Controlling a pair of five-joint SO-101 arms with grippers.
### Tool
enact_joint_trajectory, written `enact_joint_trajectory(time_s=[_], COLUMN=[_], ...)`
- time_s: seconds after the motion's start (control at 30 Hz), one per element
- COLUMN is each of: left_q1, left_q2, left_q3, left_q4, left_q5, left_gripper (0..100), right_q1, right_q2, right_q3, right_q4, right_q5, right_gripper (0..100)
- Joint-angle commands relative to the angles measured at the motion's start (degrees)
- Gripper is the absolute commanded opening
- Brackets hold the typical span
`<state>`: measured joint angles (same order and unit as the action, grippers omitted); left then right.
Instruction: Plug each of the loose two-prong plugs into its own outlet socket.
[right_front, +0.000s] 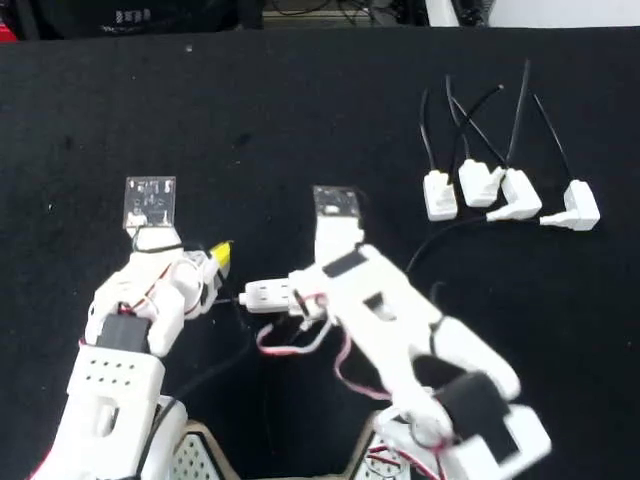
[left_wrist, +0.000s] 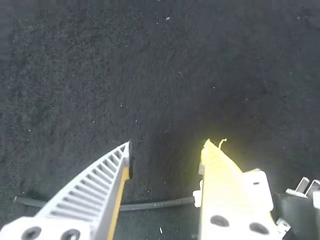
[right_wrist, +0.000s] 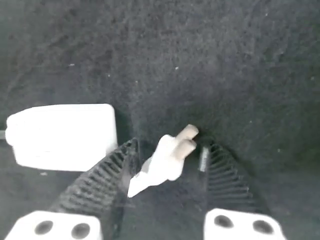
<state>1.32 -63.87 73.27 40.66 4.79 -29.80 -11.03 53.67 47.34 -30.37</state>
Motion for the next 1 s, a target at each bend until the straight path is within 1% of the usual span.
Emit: enact_joint_trajectory(time_s=[0.0, 0.03, 0.1, 0.23, 0.4, 0.5, 0.57, 0.73, 0.87, 0.97], left_q1=[-0.31, -0.48, -0.48, -0.13, -0.31, -0.57, -0.48, -0.57, -0.57, -0.57], left_q2=[-4.92, -5.89, -7.56, -9.76, -10.29, -9.85, -9.85, -9.76, -9.76, -9.76], left_q3=[2.77, 3.65, 4.88, 6.20, 7.52, 9.27, 10.24, 10.15, 10.42, 10.42], left_q4=[-1.58, -2.20, -2.55, -2.55, -2.90, -6.59, -7.74, -7.47, -7.56, -7.47], left_q5=[0.09, 0.09, 0.09, 0.09, 0.09, 0.09, 0.18, 0.18, 0.18, 0.09], left_gripper=[23, 23, 23, 22, 22, 22, 22, 22, 22, 22], right_q1=[3.16, 4.13, 5.98, 10.46, 15.65, 16.79, 16.79, 15.65, 12.92, 12.48], right_q2=[7.43, 7.08, 5.67, 1.19, -6.02, -9.80, -11.74, -13.67, -11.82, -9.45], right_q3=[-7.16, -7.87, -9.19, -11.38, -17.36, -23.08, -26.59, -32.66, -25.98, -18.07], right_q4=[5.54, 7.56, 10.81, 13.98, 13.89, 14.07, 14.15, 17.93, 18.55, 16.53], right_q5=[10.20, 13.54, 19.78, 30.77, 52.31, 61.98, 65.85, 72.97, 79.65, 80.09], right_gripper=[1.0, 3.1, 0.8, 1.0, 1.0, 1.0, 1.0, 1.0, 1.1, 1.1])
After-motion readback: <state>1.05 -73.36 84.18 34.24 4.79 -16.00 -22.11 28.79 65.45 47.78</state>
